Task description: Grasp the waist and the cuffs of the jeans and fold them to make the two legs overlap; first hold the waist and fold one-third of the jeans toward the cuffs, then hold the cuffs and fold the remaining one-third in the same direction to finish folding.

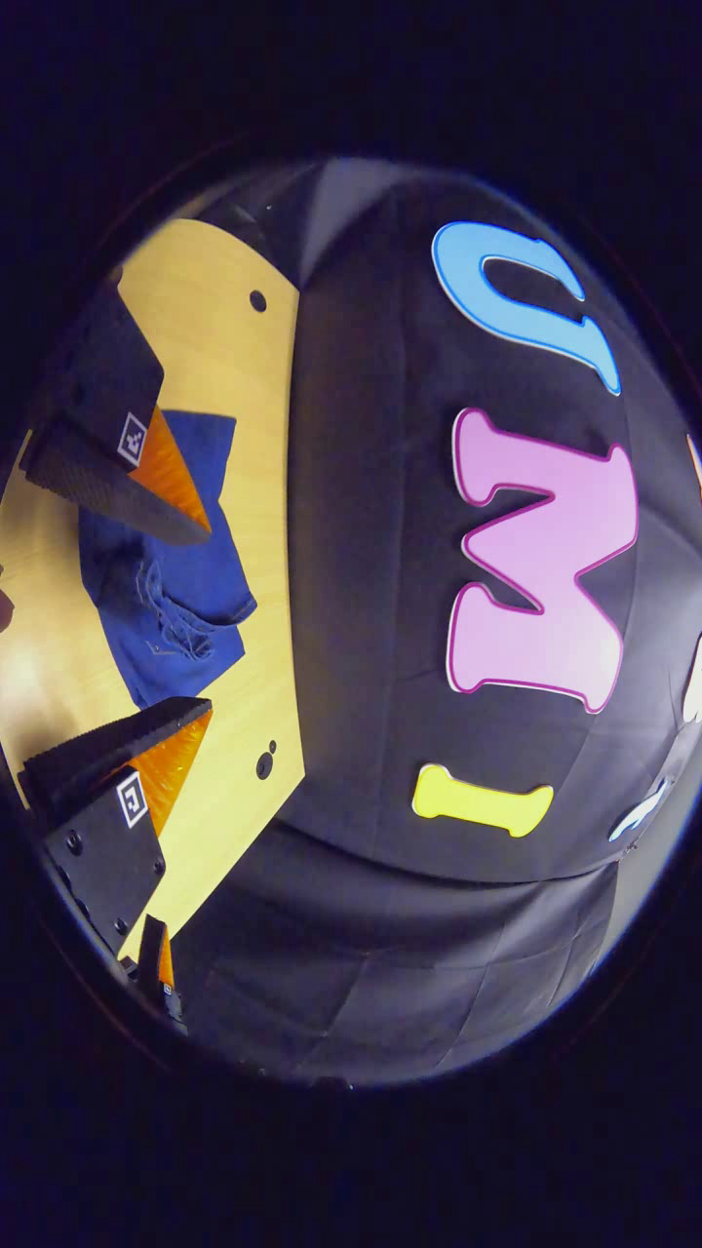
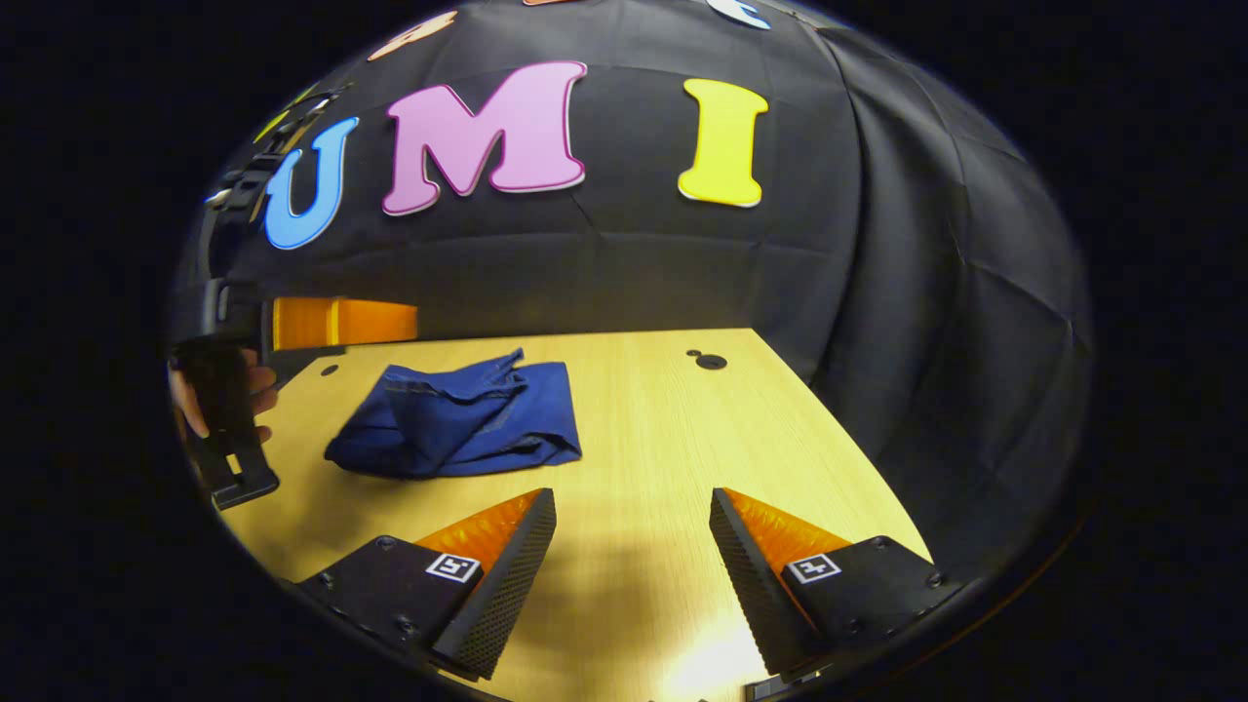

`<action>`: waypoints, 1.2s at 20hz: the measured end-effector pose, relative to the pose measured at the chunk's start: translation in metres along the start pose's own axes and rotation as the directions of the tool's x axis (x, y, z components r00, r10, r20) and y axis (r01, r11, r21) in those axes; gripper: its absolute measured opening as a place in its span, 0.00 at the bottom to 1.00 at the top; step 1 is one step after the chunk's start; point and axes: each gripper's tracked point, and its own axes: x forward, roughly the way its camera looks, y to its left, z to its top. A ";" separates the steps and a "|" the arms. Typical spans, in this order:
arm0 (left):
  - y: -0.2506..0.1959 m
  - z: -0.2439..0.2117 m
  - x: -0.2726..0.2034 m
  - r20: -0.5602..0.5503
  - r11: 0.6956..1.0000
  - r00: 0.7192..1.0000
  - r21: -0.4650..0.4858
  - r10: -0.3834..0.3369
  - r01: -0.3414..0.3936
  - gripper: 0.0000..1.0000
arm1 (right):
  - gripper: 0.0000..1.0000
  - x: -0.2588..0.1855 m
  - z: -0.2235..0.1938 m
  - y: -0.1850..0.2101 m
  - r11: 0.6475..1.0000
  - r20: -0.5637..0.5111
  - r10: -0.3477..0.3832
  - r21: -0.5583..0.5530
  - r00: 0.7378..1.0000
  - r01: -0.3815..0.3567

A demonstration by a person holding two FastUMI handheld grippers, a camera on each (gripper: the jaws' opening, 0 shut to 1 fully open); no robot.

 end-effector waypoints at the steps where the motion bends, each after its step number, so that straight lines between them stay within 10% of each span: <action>1: 0.011 0.005 -0.019 0.010 1.000 1.000 0.003 0.012 -0.012 0.98 | 0.98 -0.009 0.013 0.009 1.000 0.023 0.009 -0.005 1.000 -0.009; 24: 0.101 0.030 -0.288 0.212 0.995 0.973 -0.049 0.094 -0.086 0.97 | 0.97 -0.230 0.125 0.138 0.995 0.404 0.098 -0.037 0.909 -0.091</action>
